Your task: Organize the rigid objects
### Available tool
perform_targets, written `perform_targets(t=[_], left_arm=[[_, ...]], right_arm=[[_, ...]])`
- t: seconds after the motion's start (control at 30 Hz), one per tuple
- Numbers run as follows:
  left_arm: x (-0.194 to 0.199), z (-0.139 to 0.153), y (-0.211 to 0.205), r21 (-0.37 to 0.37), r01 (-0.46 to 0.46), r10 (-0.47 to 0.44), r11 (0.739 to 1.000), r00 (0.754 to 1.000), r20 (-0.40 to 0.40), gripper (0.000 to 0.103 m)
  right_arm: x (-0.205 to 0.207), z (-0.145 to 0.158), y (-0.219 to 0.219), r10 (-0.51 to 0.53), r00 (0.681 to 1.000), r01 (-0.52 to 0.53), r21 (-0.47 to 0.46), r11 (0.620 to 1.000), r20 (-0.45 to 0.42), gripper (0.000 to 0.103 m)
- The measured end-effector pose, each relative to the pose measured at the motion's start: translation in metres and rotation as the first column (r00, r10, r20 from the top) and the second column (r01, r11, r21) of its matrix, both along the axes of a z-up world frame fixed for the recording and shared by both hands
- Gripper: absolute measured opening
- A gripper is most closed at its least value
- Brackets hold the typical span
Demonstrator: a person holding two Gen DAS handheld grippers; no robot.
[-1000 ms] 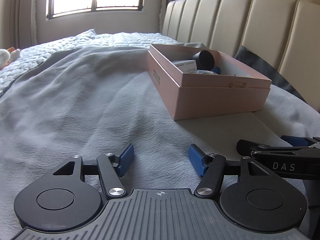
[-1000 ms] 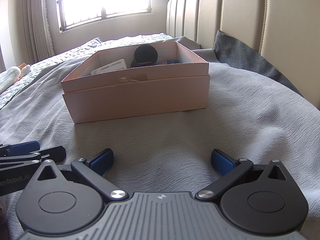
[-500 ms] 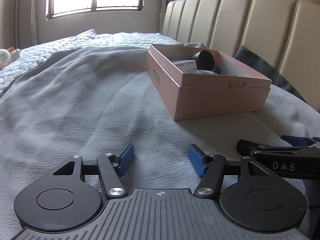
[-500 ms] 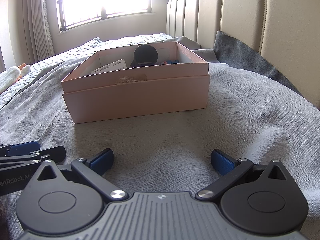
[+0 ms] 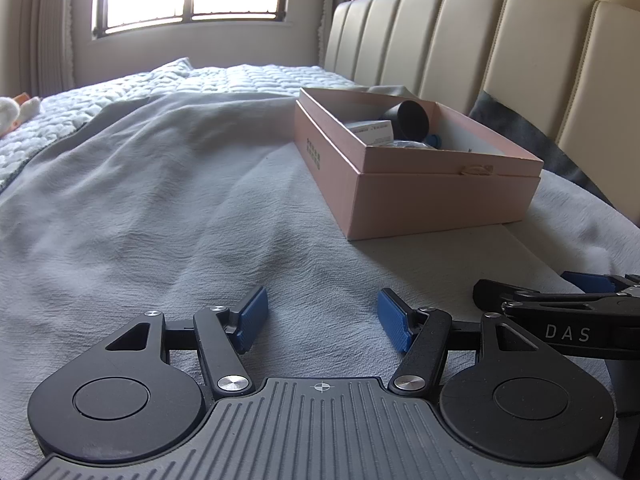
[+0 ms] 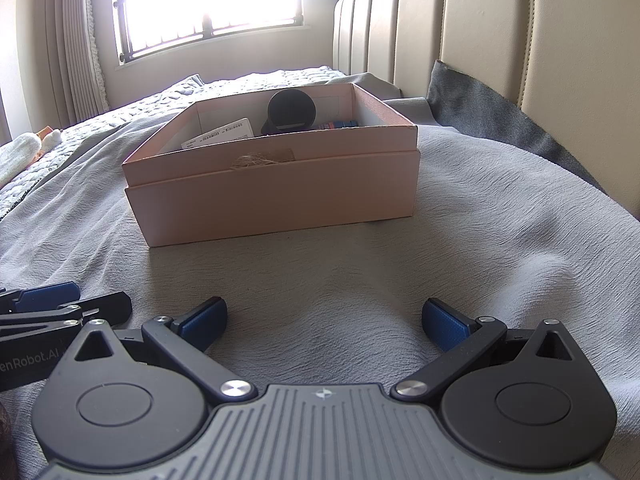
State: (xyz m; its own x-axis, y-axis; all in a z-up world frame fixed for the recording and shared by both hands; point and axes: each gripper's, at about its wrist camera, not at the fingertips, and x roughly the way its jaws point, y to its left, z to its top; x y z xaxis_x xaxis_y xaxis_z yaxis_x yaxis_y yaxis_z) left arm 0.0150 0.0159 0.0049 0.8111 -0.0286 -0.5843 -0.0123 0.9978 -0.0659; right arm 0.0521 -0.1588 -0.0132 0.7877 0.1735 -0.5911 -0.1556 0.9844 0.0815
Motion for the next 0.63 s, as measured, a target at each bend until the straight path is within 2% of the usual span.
perform_targets(t=[0.47, 0.63], left_arm=[[0.0002, -0.0002, 0.0006, 0.002, 0.003, -0.003, 1.000, 1.000, -0.003, 0.067], [0.0015, 0.0007, -0.0020, 0.024, 0.008, -0.007, 1.000, 1.000, -0.006, 0.067]], right_arm=[[0.0000, 0.0001, -0.0001, 0.000, 1.000, 0.000, 0.000, 1.000, 0.000, 0.103], [0.0000, 0.0001, -0.0001, 0.000, 1.000, 0.000, 0.000, 1.000, 0.000, 0.103]])
